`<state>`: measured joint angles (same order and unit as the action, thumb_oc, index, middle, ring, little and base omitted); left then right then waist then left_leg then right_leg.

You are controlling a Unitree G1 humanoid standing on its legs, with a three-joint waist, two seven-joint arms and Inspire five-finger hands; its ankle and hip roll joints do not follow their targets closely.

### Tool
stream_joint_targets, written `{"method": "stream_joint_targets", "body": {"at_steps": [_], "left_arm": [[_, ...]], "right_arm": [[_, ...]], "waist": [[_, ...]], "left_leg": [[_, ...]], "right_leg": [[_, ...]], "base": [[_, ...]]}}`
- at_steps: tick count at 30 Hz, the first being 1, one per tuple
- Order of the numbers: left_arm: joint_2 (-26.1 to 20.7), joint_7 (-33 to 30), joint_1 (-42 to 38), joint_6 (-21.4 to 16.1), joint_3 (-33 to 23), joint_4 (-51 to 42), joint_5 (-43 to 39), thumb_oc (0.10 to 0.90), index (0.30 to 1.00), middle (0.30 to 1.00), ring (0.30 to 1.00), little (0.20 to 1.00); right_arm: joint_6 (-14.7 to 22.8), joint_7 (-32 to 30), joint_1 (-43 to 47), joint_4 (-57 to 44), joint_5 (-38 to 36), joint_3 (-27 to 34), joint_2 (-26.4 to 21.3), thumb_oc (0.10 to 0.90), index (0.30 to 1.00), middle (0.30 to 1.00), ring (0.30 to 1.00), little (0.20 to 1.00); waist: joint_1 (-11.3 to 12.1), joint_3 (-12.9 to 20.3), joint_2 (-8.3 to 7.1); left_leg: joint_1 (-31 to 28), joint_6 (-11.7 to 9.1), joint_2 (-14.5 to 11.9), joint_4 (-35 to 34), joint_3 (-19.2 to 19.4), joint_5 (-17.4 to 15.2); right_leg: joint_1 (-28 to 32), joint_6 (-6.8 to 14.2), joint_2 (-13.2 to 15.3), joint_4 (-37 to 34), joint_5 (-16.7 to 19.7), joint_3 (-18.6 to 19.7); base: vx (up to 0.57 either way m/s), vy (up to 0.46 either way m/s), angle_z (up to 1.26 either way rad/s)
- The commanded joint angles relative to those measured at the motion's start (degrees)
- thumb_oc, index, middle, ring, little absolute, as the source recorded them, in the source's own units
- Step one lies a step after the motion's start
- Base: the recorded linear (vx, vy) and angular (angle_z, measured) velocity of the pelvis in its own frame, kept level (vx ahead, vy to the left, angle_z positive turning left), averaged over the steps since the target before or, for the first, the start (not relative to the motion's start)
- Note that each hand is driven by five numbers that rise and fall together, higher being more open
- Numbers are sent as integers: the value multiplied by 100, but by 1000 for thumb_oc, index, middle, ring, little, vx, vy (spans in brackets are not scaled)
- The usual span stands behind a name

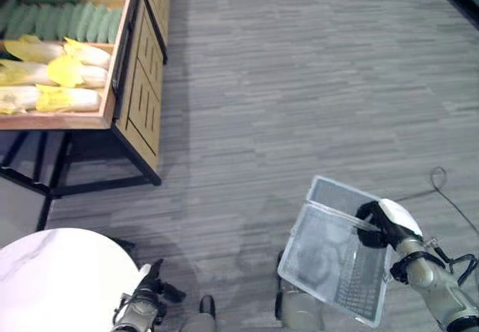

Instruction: Get the vegetables into the basket

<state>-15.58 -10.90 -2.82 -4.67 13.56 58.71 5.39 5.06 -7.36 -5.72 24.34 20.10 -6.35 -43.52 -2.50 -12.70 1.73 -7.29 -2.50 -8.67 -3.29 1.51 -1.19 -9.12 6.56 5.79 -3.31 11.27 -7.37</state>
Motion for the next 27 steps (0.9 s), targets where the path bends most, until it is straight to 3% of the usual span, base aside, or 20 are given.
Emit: {"method": "stream_joint_targets", "body": {"at_steps": [1,2,6,7,12,13,15,17,22,25,27], "left_arm": [[-409,-40,-258,-170,10,123,-206,900,1000,1000,1000,1000],[-332,-58,-207,-139,-53,245,-281,900,1000,1000,1000,1000],[-255,-100,-168,-86,-135,503,-273,900,1000,1000,1000,1000],[-224,-113,-153,-10,-217,826,-183,900,1000,1000,1000,1000],[-167,-139,-74,62,-386,1181,-148,900,1000,1000,1000,1000],[-172,-142,-59,83,-424,1252,-161,900,1000,1000,1000,1000],[-154,-119,-2,60,-406,1358,-112,900,1000,1000,1000,1000],[-136,-85,99,74,-362,1414,-32,900,1000,1000,1000,1000],[-170,-39,291,70,-444,1478,31,900,1000,1000,1000,1000],[-155,-9,400,83,-487,1507,65,900,1000,1000,1000,1000],[-176,34,391,108,-480,1552,168,900,1000,1000,1000,1000]], "right_arm": [[374,-522,444,-588,-299,647,-385,400,300,300,300,300],[388,-509,381,-577,-362,692,-411,400,300,300,300,300],[396,-481,353,-609,-380,690,-449,400,300,300,300,300],[396,-454,358,-615,-350,673,-518,400,300,300,300,300],[434,-441,456,-705,-320,597,-732,400,300,300,300,300],[436,-445,553,-709,-331,588,-827,400,300,300,300,300],[455,-420,634,-803,-324,555,-924,400,300,300,300,300],[455,-470,687,-817,-221,505,-981,400,300,300,300,300],[437,-448,870,-783,-88,301,-891,400,300,300,300,300],[406,-386,762,-866,-12,320,-801,400,300,300,300,300],[337,-340,645,-878,101,334,-533,400,300,300,300,300]], "waist": [[72,278,-397],[78,281,-302],[84,260,-228],[104,221,-198],[202,74,-252],[308,-11,-278],[404,-46,-368],[595,-38,-289],[844,44,-274],[894,159,-311],[877,258,-435]], "left_leg": [[170,-192,291,281,-275,-204],[201,-302,151,439,-362,11],[277,-375,81,634,-442,230],[404,-445,36,925,-491,460],[906,-446,207,1788,-694,807],[1195,-380,406,1701,-755,694],[1724,-282,543,1286,-566,376],[2342,-310,390,612,-389,993],[2412,-429,335,198,-336,1373],[2192,-329,366,145,-277,1291],[2022,-112,529,231,-75,1081]], "right_leg": [[-123,274,183,467,-279,31],[-71,169,66,518,-425,-66],[-54,67,-22,575,-566,-97],[-7,-30,-72,628,-700,-128],[200,-196,-107,635,-880,-158],[301,-185,-68,593,-919,-162],[455,-96,38,482,-960,-169],[718,-86,-33,428,-1110,-150],[1130,-56,-113,379,-1313,127],[1296,28,-34,401,-1395,205],[1305,219,239,652,-1319,293]], "base": [[298,-312,10],[221,-239,6],[147,-159,11],[115,-136,4],[83,-111,16],[83,-93,16],[222,-26,18],[288,82,32],[246,112,-24],[261,204,-62],[296,354,-27]]}}
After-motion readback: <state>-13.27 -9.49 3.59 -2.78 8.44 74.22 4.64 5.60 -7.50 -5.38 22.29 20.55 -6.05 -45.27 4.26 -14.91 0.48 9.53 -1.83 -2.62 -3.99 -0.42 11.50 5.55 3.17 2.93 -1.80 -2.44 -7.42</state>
